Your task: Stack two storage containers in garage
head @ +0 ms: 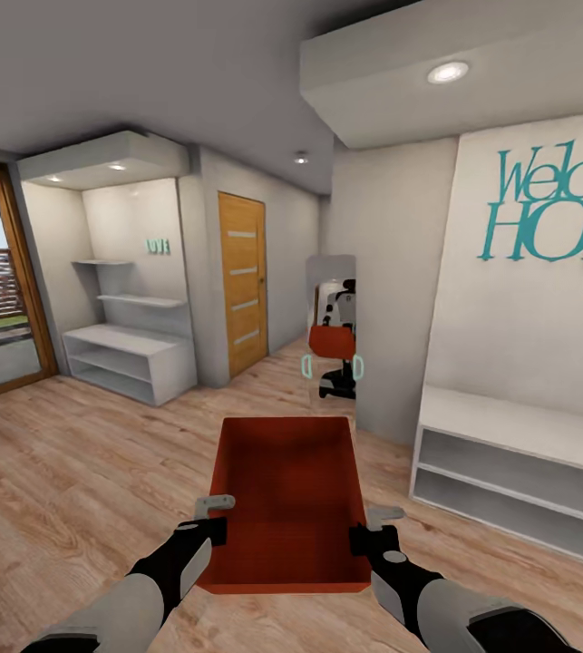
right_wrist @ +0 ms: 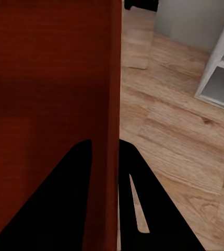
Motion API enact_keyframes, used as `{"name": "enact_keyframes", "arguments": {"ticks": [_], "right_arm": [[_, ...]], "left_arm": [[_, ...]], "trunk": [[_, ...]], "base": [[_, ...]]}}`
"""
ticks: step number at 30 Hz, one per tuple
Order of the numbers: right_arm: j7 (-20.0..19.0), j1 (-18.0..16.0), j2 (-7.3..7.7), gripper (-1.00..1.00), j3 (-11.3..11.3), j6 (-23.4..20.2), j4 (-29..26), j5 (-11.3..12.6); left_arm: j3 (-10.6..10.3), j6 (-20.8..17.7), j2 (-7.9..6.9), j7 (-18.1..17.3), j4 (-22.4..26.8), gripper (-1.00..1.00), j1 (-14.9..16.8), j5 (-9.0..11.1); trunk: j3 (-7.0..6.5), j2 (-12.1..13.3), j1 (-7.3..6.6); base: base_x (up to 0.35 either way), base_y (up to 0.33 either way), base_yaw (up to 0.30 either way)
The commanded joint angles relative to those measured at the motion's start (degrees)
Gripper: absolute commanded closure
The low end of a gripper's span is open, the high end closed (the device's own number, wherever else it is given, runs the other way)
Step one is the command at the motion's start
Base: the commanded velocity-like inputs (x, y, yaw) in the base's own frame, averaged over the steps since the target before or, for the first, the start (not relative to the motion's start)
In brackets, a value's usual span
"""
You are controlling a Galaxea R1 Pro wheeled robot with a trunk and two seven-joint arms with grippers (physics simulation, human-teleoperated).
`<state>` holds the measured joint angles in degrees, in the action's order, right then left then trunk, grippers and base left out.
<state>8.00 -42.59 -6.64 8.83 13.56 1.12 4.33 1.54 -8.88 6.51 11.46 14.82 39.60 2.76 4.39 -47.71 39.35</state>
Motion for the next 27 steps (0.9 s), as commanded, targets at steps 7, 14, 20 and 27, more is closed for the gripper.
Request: {"name": "enact_keyframes", "arguments": {"ticks": [7,14,20,27], "right_arm": [[-0.36,-0.04,-0.04,1.0,-2.24,0.07,0.11,-0.55],[-0.36,-0.04,-0.04,1.0,-2.24,0.07,0.11,-0.55],[-0.36,-0.04,0.01,1.0,-2.24,0.07,0.11,-0.55],[-0.36,-0.04,0.04,1.0,-2.24,0.07,0.11,-0.55]], "left_arm": [[1.28,3.96,-0.8,3.22,0.3,1.0,0.04,-1.09],[1.28,3.96,-0.8,3.22,0.3,1.0,0.04,-1.09],[1.28,3.96,-0.8,3.22,0.3,1.0,0.04,-1.09],[1.28,3.96,-0.8,3.22,0.3,1.0,0.04,-1.09]], "trunk": [[0.1,-0.08,0.05],[0.1,-0.08,0.05],[0.1,-0.08,0.05],[0.1,-0.08,0.05]], "base": [[0.322,0.0,0.0],[0.322,0.0,0.0],[0.322,0.0,0.0],[0.322,0.0,0.034]]}}
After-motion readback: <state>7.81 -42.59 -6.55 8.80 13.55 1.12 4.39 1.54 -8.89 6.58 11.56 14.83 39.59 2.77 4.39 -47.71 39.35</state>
